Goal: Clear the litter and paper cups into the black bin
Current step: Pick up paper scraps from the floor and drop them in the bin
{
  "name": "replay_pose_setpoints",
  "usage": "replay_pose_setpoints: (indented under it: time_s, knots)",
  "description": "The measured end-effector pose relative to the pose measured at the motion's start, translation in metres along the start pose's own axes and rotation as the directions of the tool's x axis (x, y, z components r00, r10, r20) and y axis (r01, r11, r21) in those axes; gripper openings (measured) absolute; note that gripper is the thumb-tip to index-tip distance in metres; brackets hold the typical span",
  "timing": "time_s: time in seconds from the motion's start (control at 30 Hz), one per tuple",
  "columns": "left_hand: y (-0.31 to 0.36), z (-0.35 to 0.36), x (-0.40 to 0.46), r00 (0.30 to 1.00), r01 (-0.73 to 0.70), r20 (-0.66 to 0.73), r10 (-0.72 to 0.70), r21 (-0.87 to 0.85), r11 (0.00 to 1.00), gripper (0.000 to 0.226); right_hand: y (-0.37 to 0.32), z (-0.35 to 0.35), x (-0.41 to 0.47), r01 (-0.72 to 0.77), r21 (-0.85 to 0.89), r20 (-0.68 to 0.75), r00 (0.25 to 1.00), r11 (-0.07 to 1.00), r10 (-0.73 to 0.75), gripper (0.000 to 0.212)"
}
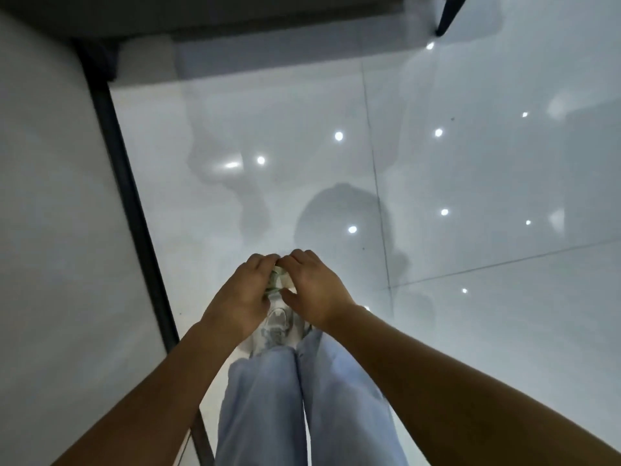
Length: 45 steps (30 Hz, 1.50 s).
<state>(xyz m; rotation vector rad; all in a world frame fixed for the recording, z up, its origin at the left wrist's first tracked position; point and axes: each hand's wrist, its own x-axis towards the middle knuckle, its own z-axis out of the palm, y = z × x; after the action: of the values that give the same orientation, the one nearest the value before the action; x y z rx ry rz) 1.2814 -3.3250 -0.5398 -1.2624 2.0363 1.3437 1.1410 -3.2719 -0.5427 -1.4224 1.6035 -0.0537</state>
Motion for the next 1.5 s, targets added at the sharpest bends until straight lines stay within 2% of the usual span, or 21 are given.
replay_pose_setpoints:
  time_s: [0.13, 0.27, 0.43, 0.57, 0.7, 0.8, 0.97, 1.1, 1.5]
  knots:
    - [0.051, -0.032, -0.036, 1.000, -0.012, -0.020, 0.013, 0.081, 0.997, 0.057, -0.023, -0.053, -0.048, -0.089, -0.016, -0.009, 0.996, 0.996, 0.089, 0.044]
    - [0.107, -0.069, -0.070, 1.000, -0.007, -0.023, 0.011, 0.162, 0.987, 0.049, -0.045, -0.108, -0.101, -0.214, -0.029, -0.079, 0.974, 0.976, 0.211, 0.047]
    - [0.183, -0.100, -0.109, 0.999, -0.034, 0.000, 0.035, 0.250, 0.968, 0.056, -0.063, -0.169, -0.173, -0.370, 0.045, -0.208, 0.905, 0.928, 0.372, 0.046]
    - [0.241, -0.101, -0.120, 0.997, -0.072, 0.015, 0.070, 0.271, 0.960, 0.057, -0.051, -0.198, -0.221, -0.474, 0.076, -0.288, 0.832, 0.877, 0.475, 0.043]
    - [0.293, -0.090, -0.117, 0.993, -0.116, 0.068, 0.101, 0.290, 0.950, 0.053, -0.020, -0.220, -0.252, -0.543, 0.139, -0.311, 0.770, 0.828, 0.557, 0.043]
    - [0.332, -0.081, -0.104, 0.984, -0.173, 0.101, 0.145, 0.375, 0.911, 0.054, 0.010, -0.243, -0.265, -0.567, 0.190, -0.330, 0.732, 0.801, 0.596, 0.042]
    - [0.405, -0.064, -0.061, 0.968, -0.249, 0.138, 0.208, 0.455, 0.855, 0.046, 0.074, -0.289, -0.279, -0.585, 0.258, -0.331, 0.694, 0.769, 0.639, 0.043]
    - [0.467, -0.053, -0.018, 0.971, -0.234, 0.152, 0.184, 0.457, 0.858, 0.042, 0.131, -0.330, -0.294, -0.570, 0.337, -0.341, 0.668, 0.749, 0.661, 0.046]
    - [0.632, -0.061, 0.097, 0.969, -0.241, 0.139, 0.202, 0.390, 0.889, 0.058, 0.258, -0.458, -0.313, -0.585, 0.458, -0.325, 0.591, 0.670, 0.738, 0.047]
